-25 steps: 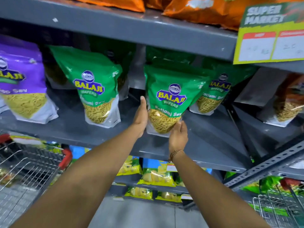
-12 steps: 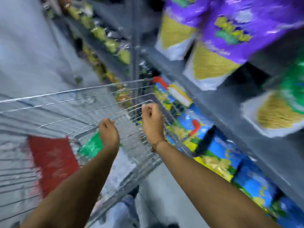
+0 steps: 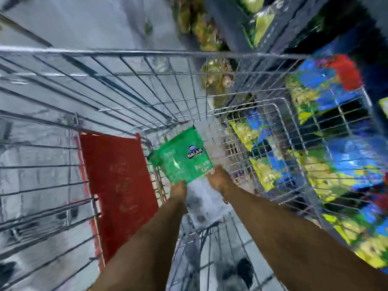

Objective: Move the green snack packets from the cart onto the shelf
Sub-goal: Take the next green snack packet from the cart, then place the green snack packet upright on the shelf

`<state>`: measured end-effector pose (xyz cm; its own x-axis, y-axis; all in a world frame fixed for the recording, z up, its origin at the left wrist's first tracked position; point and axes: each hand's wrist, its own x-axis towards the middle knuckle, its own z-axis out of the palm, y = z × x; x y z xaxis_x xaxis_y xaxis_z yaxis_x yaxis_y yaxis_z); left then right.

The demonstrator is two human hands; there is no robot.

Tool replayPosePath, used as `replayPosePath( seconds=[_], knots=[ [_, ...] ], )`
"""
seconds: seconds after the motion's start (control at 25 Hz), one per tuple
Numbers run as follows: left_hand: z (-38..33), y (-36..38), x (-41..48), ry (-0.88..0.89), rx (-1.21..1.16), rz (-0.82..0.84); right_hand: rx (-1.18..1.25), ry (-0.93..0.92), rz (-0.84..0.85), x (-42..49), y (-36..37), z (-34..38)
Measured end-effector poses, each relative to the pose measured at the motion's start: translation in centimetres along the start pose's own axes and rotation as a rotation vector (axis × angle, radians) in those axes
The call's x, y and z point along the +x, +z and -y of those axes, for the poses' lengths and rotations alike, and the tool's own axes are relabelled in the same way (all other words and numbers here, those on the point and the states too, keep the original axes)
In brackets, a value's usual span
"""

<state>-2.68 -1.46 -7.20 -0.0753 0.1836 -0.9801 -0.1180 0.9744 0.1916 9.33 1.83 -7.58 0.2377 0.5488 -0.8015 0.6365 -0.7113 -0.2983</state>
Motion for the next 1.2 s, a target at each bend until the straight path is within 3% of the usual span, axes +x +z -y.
replayPosePath(
  seconds=[0.12, 0.24, 0.52, 0.6, 0.68, 0.8, 1.0, 1.08, 1.2],
  knots=[
    [0.1, 0.8, -2.1, 0.086, 0.056, -0.127, -0.045, -0.041, -0.060, -1.5, -1.8, -0.6],
    [-1.8, 2.7, -8.1, 0.264, -0.048, -0.153, 0.085, -0.060, -0.169, -4.4, -5.6, -0.2],
    [-2.3, 11.3, -26.4, 1.141, 0.133, -0.179, 0.712, -0.381, -0.615, -20.9, -19.5, -2.3],
    [0.6, 14.5, -31.3, 1.366, 0.145, -0.093, 0.906, -0.489, -0.764, -27.0, -22.7, -6.2],
    [4.8, 17.6, -35.4, 1.528, 0.156, -0.032, 0.930, -0.528, -0.895, -31.9, -24.6, -11.4],
    [14.0, 23.0, -40.0, 1.650, 0.129, 0.184, 0.944, -0.526, -1.113, -38.6, -25.5, -21.6],
    [29.5, 31.8, -44.1, 1.654, 0.314, 0.621, 1.282, -0.427, -1.627, -46.7, -25.3, -37.9],
    [33.6, 34.9, -45.6, 1.650, 0.456, 0.755, 1.524, -0.397, -1.769, -48.8, -26.0, -43.2],
    [37.2, 40.1, -47.9, 1.644, 0.677, 0.894, 1.614, -0.247, -1.854, -51.0, -28.2, -50.0]
  ],
)
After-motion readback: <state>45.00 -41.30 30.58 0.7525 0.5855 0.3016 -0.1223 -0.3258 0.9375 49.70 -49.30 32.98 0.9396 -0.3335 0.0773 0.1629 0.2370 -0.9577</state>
